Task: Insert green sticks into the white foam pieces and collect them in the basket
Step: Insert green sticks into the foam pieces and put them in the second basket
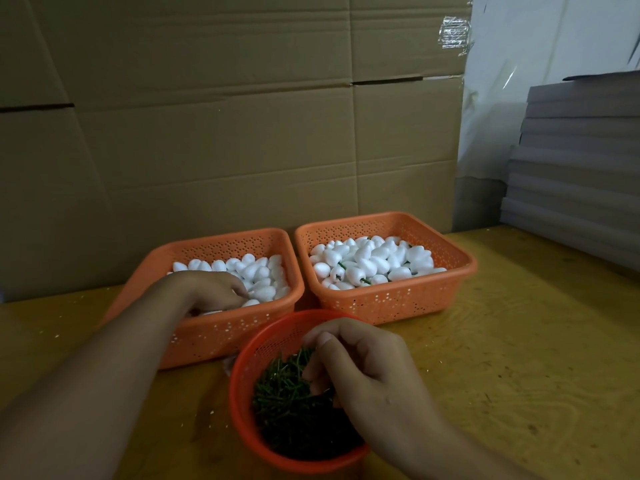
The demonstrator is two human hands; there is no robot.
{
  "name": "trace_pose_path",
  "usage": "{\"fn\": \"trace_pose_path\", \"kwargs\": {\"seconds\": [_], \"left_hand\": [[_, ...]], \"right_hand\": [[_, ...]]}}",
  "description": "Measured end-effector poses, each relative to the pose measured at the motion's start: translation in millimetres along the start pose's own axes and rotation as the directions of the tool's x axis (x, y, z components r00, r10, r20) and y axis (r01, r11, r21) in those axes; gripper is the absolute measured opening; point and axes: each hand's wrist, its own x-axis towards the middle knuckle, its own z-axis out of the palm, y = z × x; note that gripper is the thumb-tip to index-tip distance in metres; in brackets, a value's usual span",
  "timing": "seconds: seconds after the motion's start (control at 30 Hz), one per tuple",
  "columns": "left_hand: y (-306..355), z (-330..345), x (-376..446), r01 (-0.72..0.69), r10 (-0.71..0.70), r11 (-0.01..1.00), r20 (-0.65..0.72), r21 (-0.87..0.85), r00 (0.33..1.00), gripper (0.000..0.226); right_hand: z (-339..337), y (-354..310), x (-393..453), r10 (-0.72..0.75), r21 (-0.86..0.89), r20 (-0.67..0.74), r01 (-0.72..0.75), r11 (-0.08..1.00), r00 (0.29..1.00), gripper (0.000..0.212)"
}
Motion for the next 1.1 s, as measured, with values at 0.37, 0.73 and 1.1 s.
{"fn": "trace_pose_path", "kwargs": {"seconds": [0.37, 0.73, 1.1], "left_hand": [[0, 4, 4, -0.075, -0.029, 0.884, -0.213, -0.462, 0.977, 0.023], [26, 7, -76, -0.506, 0.006, 0.424, -0.556, -0.751, 0.831, 0.014], [45, 34, -101, -0.515, 0.258, 0.16, -0.468, -0.842, 0.846, 0.037]], "right_hand": [[-2, 0, 0, -0.007, 0.008, 0.001, 0.007, 1.0, 1.0, 0.022], [1, 3, 0, -0.001, -0.01, 0.004, 0.001, 1.0, 1.0, 0.018], [1, 4, 0, -0.004, -0.051, 0.012, 0.005, 0.999, 1.0, 0.019]]}}
